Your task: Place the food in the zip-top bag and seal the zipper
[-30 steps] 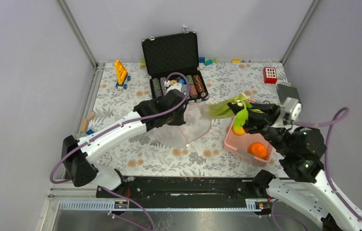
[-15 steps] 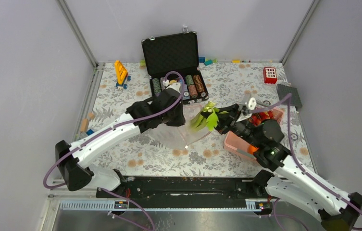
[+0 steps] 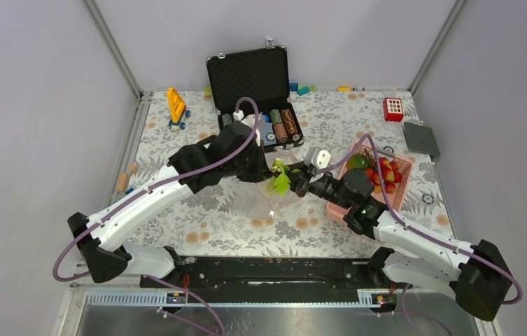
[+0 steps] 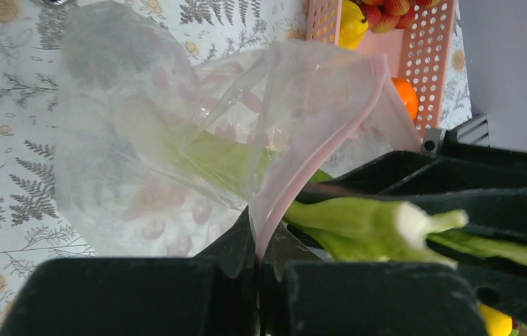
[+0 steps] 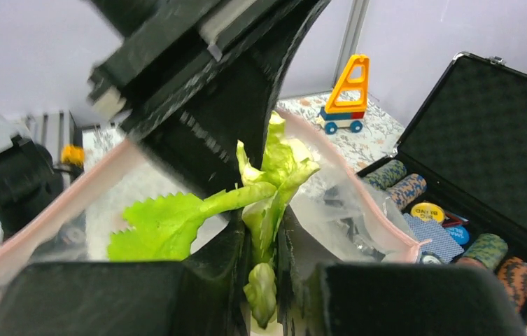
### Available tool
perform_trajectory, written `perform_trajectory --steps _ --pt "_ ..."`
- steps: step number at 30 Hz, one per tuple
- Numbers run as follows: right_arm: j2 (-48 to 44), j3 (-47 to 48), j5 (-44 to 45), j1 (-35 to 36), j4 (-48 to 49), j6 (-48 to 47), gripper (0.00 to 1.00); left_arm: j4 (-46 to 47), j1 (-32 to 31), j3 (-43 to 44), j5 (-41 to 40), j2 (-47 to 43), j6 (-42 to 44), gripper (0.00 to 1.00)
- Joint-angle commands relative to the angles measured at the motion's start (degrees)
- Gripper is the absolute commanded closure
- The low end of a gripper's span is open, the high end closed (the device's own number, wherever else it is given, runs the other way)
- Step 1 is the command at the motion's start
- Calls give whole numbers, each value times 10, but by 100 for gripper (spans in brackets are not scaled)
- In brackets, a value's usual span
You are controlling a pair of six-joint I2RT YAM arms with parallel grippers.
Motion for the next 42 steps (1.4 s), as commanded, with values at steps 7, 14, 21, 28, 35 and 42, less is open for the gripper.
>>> perform_trajectory --steps 7,14,21,28,35,42 --pt "-27 110 61 48 -325 -159 100 -7 -4 87 -79 -4 10 100" --pt "46 223 269 87 -476 -125 84 -6 -4 103 -63 10 22 100" --pt "78 277 304 137 -560 -146 48 -7 -4 104 -77 17 19 100" --pt "-21 261 181 141 -552 -165 0 -7 -3 98 -104 11 19 100" --pt "-119 229 227 141 -459 -66 0 -7 -3 59 -148 -17 13 100" --pt "-127 226 284 140 -384 59 0 -4 -2 42 -152 -28 5 100"
